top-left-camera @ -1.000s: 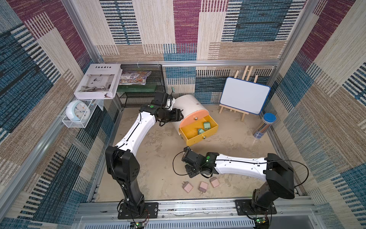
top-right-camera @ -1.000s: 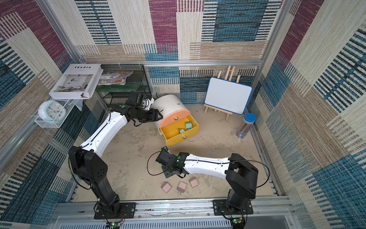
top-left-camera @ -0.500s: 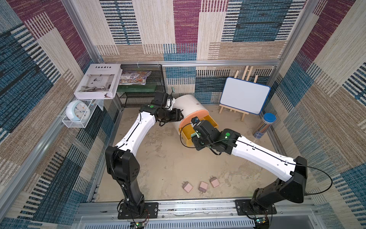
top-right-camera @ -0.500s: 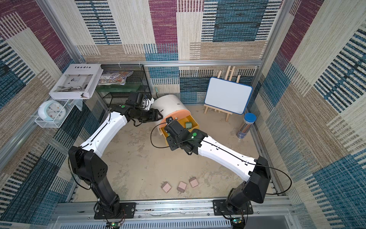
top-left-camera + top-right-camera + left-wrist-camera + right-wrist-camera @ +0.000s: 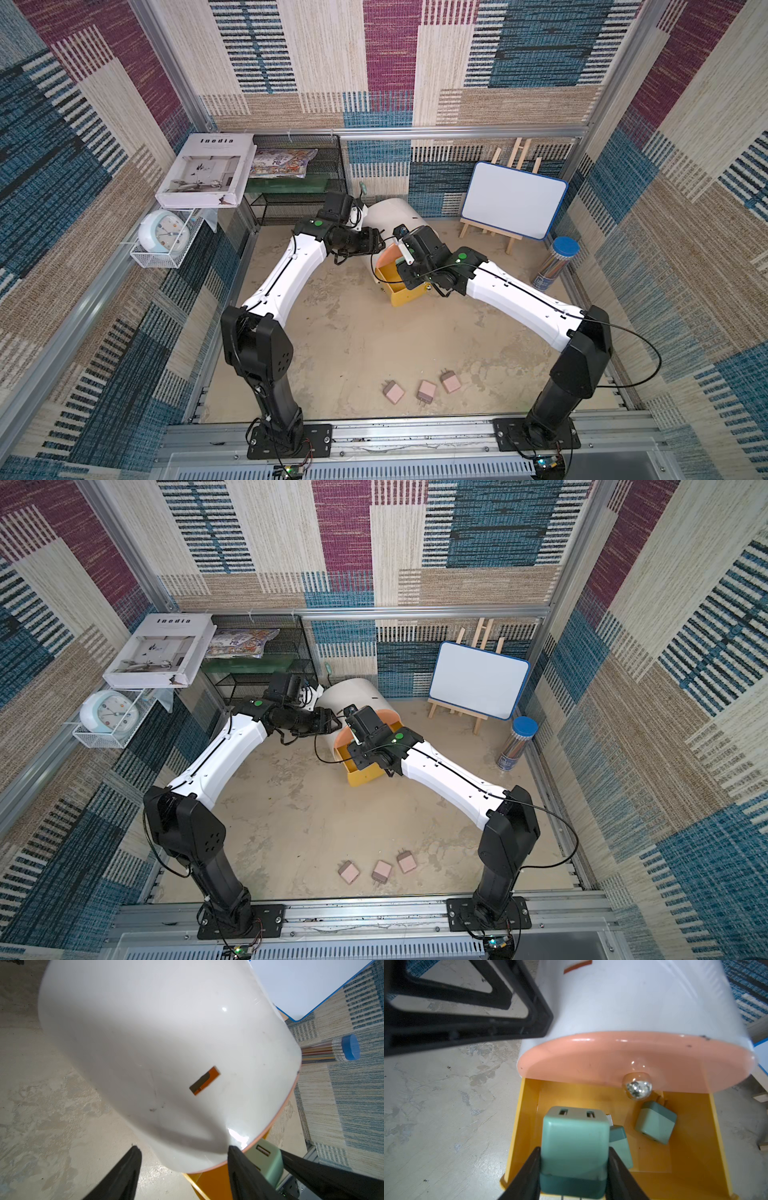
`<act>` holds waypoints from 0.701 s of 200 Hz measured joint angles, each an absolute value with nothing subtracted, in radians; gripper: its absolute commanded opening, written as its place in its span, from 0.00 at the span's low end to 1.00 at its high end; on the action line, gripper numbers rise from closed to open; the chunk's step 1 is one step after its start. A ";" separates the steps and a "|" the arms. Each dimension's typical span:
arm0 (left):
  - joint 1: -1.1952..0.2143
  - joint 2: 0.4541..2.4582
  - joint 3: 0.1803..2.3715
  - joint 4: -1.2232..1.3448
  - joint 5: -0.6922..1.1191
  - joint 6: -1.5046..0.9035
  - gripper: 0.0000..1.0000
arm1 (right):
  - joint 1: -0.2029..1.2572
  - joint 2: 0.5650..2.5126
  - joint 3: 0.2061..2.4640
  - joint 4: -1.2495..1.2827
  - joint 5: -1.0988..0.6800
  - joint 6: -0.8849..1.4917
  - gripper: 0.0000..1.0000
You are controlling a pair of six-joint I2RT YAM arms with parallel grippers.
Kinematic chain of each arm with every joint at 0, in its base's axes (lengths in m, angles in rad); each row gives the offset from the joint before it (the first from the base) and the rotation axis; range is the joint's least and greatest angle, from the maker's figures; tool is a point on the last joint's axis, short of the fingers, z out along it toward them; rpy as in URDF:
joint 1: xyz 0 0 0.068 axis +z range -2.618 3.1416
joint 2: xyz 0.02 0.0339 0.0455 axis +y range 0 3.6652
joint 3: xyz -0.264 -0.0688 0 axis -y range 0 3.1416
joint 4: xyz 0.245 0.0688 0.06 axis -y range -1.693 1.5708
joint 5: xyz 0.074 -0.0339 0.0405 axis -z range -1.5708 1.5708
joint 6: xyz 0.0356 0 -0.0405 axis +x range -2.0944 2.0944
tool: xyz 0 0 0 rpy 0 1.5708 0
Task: Place the plugs into the drawer by color
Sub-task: Place the plug in the drawer.
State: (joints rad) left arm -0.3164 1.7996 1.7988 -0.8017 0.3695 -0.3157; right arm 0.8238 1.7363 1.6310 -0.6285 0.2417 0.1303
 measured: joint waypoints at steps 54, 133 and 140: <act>-0.316 1.800 1.799 -0.802 0.369 -0.316 0.70 | 0.822 1.766 1.628 -0.626 0.196 0.120 0.42; -0.318 1.800 1.799 -0.802 0.369 -0.316 0.70 | 0.821 1.789 1.612 -0.619 0.152 0.120 0.45; -0.318 1.800 1.799 -0.802 0.369 -0.316 0.70 | 0.821 1.789 1.611 -0.619 0.149 0.120 0.46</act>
